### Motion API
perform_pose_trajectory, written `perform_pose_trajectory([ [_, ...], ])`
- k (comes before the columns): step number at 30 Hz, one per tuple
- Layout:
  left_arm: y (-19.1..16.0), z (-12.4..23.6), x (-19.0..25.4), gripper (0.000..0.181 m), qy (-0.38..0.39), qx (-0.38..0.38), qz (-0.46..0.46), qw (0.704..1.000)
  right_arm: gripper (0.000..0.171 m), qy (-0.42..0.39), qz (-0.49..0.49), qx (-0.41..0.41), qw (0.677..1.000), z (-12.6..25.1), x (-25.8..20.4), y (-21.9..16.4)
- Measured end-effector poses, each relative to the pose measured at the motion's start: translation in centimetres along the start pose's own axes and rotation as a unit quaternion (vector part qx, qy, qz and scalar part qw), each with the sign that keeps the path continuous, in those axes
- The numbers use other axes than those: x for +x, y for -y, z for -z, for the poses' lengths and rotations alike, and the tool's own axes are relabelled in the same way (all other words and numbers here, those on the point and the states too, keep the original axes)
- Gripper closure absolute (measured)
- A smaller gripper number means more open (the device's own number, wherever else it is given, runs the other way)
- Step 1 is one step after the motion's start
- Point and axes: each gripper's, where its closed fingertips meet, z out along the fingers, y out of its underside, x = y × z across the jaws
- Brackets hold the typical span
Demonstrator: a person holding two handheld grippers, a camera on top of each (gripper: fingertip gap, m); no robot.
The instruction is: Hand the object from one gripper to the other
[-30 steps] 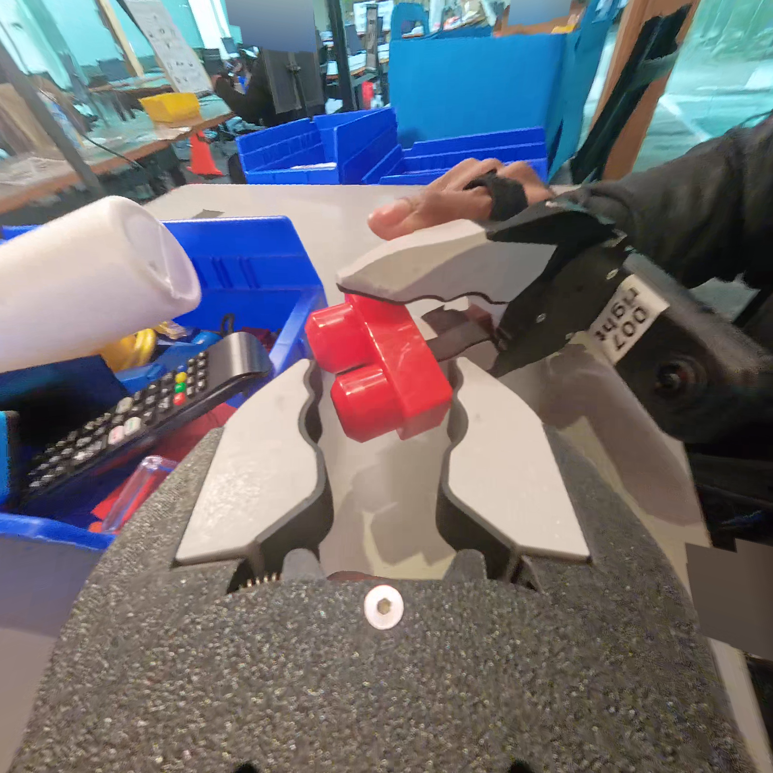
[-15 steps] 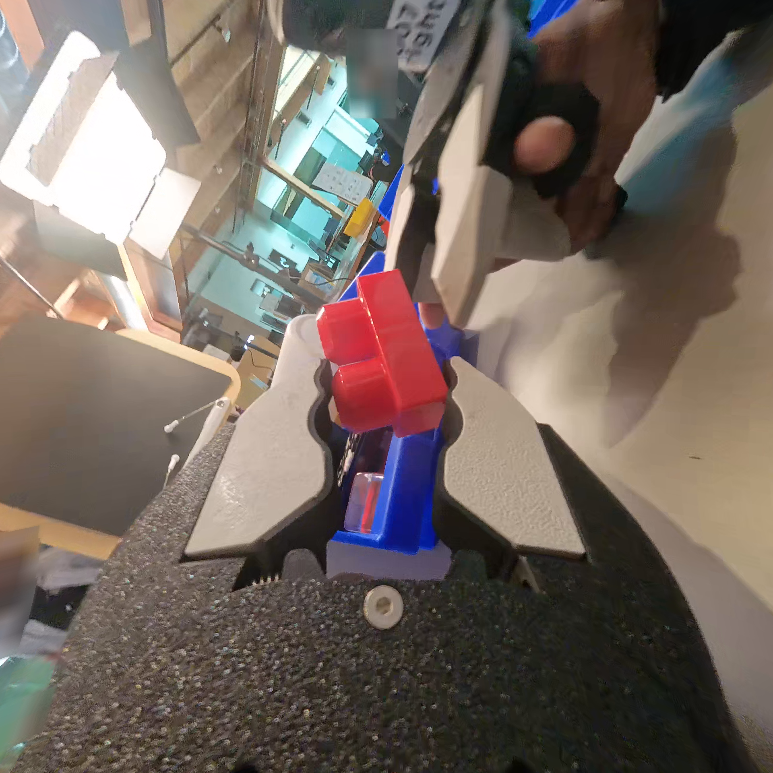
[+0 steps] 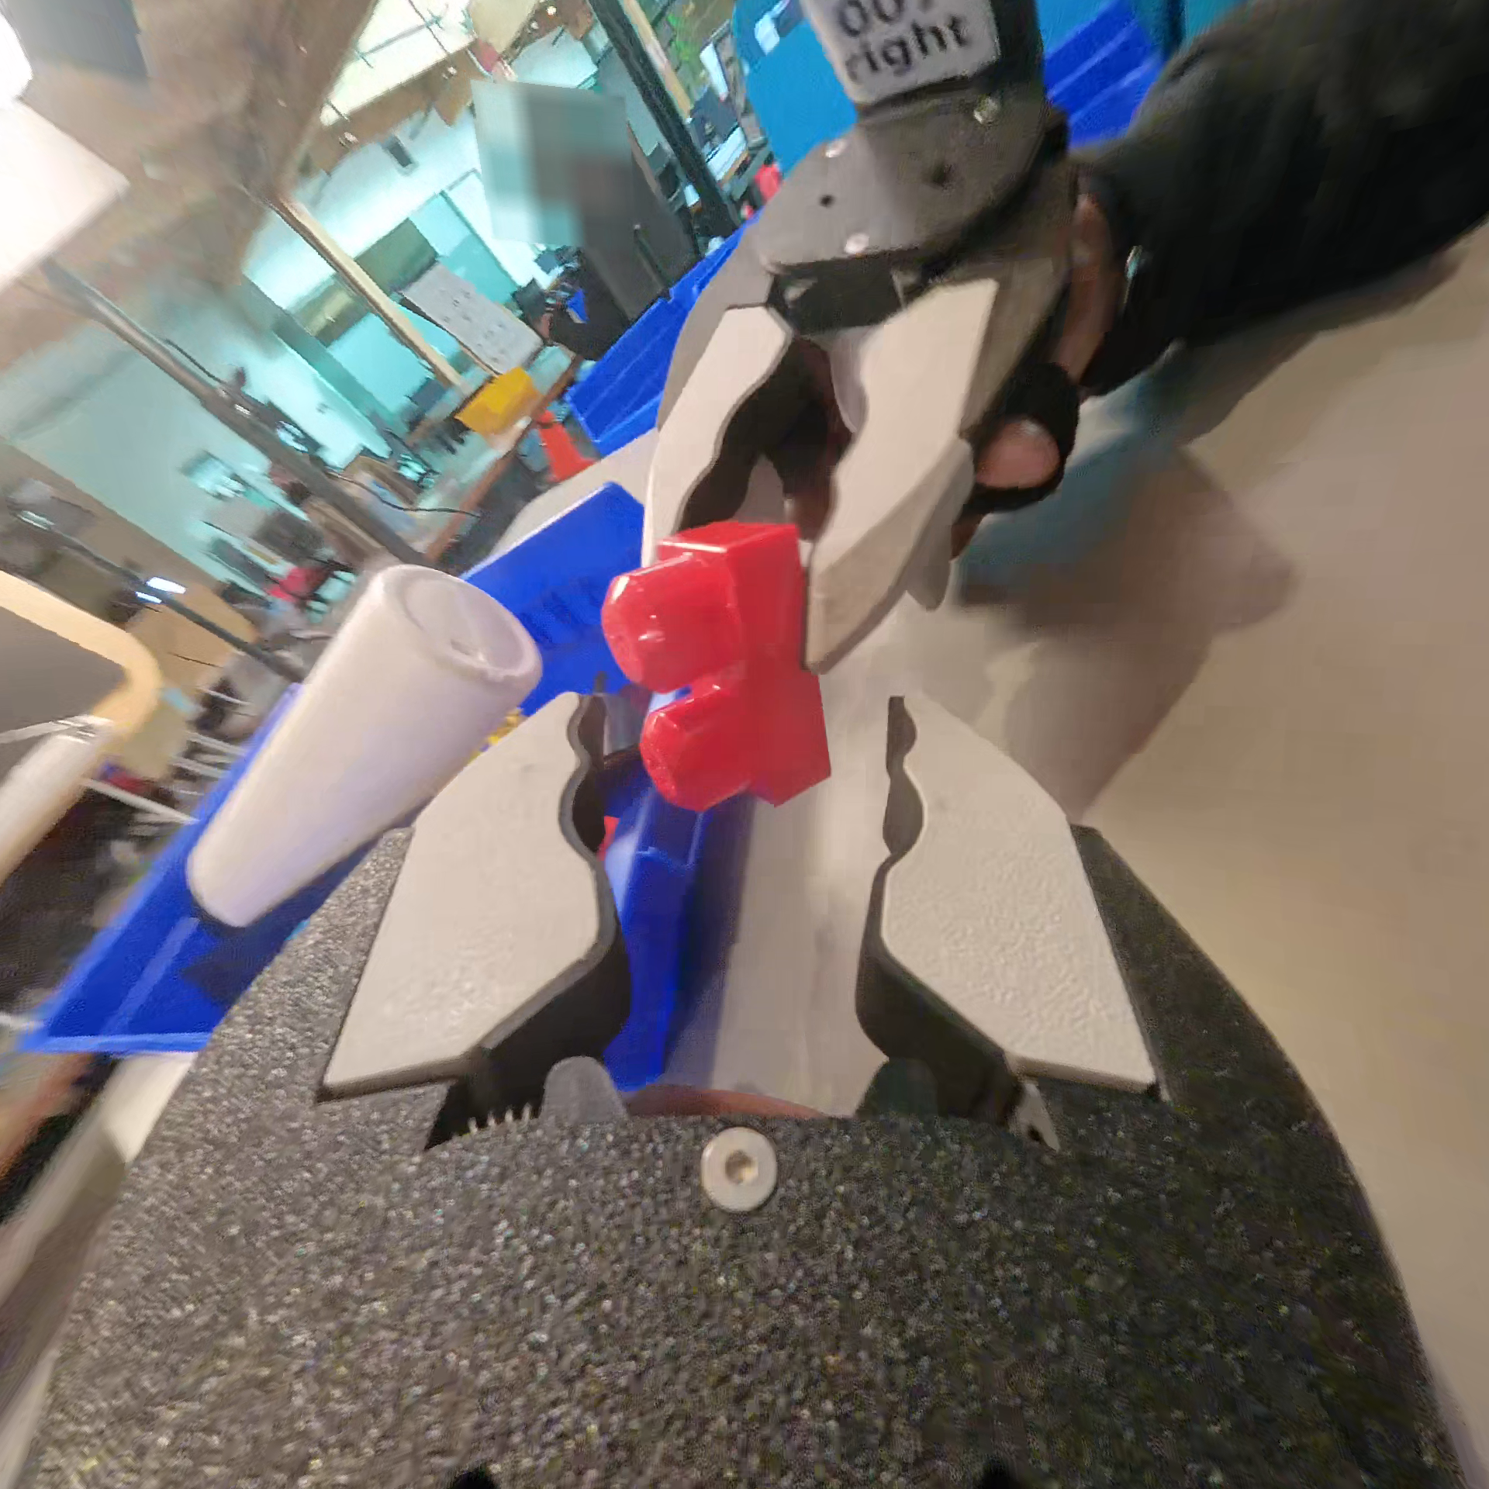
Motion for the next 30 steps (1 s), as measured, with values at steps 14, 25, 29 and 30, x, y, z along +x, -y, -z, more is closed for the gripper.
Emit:
perform_pose_trajectory([
  [14,-0.4,0.0,0.9,0.133,-0.043,-0.008,0.035,0.998,0.132,0.028,0.081,0.03,0.996,0.1,-2.4,0.9],
  [25,-1.0,0.3,-3.1,0.134,0.192,-0.096,-0.324,0.921,0.1,0.1,-0.23,0.019,0.968,-0.2,-0.9,0.9],
  [29,-1.8,0.1,-3.1,0.134,0.196,-0.124,-0.353,0.906,0.101,0.072,-0.219,-0.017,0.973,-0.8,-1.0,0.3],
  [30,-1.8,0.0,-3.0,0.134,0.194,-0.124,-0.359,0.904,0.105,0.057,-0.209,-0.02,0.976,-1.0,-0.9,0.2],
])
